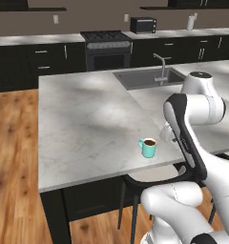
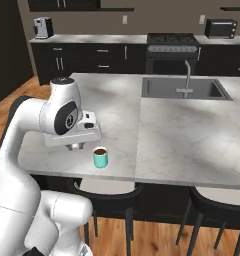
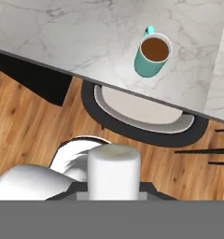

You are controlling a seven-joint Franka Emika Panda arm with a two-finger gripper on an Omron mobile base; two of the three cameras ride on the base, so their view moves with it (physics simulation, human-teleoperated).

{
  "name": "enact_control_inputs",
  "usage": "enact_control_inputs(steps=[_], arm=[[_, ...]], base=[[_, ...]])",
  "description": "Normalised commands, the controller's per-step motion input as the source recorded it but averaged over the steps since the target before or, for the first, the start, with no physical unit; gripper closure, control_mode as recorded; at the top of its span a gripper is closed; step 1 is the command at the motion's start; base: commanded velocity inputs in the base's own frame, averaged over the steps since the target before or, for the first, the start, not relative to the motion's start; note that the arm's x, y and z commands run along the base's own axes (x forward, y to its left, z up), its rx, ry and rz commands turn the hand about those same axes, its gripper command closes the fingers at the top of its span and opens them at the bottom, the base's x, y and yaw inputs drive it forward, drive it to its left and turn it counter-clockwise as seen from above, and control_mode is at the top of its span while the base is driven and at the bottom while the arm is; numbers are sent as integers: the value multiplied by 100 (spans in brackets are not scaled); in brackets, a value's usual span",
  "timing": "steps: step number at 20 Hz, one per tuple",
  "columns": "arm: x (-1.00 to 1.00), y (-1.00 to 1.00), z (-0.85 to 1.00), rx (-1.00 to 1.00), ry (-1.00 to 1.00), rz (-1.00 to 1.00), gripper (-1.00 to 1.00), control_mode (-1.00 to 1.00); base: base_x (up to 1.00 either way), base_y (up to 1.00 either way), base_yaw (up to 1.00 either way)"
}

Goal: Pick up the marshmallow and place it in the cup of hot chocolate on the dining counter.

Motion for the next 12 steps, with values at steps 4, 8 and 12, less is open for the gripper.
enact_control_inputs(steps=[4, 8, 12], arm=[[44, 0, -14, 0, 5, 0, 100, -100], [38, 0, -14, 0, 5, 0, 100, -100], [39, 0, -36, 0, 0, 0, 100, -100]], base=[[0, 0, 0], [0, 0, 0], [0, 0, 0]])
